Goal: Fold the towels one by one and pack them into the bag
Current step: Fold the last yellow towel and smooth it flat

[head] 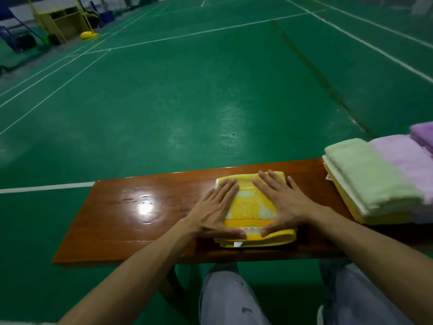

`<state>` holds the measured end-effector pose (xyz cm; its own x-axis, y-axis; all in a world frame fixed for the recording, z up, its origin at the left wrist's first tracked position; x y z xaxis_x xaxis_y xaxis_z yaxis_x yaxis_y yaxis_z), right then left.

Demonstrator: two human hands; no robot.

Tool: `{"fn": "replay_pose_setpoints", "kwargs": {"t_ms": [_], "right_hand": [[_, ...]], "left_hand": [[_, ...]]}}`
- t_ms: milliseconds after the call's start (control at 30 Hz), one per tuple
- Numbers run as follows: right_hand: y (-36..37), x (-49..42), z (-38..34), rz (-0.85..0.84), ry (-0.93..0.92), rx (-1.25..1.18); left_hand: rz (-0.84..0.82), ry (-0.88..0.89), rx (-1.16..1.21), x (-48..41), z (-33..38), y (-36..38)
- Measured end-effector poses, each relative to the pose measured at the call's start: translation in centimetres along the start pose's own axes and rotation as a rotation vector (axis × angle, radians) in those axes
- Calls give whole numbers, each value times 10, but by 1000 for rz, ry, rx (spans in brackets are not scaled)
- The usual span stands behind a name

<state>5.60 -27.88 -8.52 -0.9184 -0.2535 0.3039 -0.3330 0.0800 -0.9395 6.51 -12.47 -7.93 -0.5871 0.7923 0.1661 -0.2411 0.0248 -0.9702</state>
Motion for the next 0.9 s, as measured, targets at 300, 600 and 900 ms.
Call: {"fn": "replay_pose_setpoints", "kwargs": {"t_ms": [300,600,900], "right_hand": [[1,2,4,-7,-9,-15],[-66,7,34,340,175,-500],[-44,-8,40,62,634,-1320]], "left_hand": [[-13,-74,7,-2,-4,2],[373,-222,346,-14,-28,-58],[273,-797,1089,-29,-53,-40]]}}
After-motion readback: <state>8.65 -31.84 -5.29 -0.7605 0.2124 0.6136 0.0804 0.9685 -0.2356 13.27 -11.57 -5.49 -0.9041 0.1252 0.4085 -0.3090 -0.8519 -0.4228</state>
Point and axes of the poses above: each hand's wrist, its own x-axis away from the middle knuckle, its own y-axis out of the palm, z = x × y, the point moved 9 cm from there along -x, towards the middle knuckle, and after that the axes turned 6 degrees about y, right-handed, at the moved point
